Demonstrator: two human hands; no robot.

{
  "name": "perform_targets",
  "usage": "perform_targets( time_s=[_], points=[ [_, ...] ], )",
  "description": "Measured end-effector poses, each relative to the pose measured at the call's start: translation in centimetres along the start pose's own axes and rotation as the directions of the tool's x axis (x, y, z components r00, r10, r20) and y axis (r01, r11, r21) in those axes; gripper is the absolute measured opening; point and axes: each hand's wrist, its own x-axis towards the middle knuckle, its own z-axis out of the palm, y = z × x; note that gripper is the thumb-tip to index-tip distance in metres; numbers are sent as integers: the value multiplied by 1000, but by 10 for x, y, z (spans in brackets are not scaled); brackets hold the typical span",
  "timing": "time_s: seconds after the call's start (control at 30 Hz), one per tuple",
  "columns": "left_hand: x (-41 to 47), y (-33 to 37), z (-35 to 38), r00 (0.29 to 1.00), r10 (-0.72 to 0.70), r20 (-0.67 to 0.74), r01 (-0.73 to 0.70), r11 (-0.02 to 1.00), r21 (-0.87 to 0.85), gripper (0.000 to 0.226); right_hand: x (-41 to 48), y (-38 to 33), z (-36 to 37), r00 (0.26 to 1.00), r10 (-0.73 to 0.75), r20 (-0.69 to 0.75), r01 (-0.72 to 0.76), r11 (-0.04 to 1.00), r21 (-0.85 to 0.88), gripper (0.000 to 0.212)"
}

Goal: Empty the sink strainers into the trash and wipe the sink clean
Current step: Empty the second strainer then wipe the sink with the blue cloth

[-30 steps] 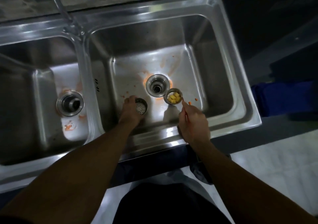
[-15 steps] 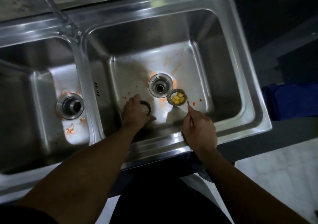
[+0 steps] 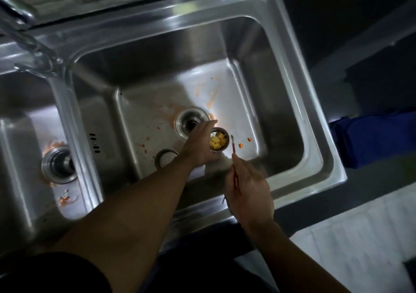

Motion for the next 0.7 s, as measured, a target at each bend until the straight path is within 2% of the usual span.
perform_targets(
  time_s=[0.17,0.3,0.53,0.6,0.7],
  points=[
    [4,4,5,994,80,-79,-80,997,0,76,-2,5,4,1000,4,16,-4,1000,-2,30],
    [-6,4,-1,989,26,-148,-34,998,-54,80,0,-1,1,998,-1,-68,1,1000,0,34],
    [-47,18,-37,965,-25,-260,3,996,-84,87,-2,-6,-2,986,-60,-153,59,998,-9,16],
    [-66,33,-47,964,-17,-265,-15,993,-118,93,-3,-6,-3,983,-61,-174,65,998,17,23],
    [-97,62,-60,955,16,-296,-60,988,-141,91,-3,-7,-8,977,-16,-214,40,993,107,33]
  ],
)
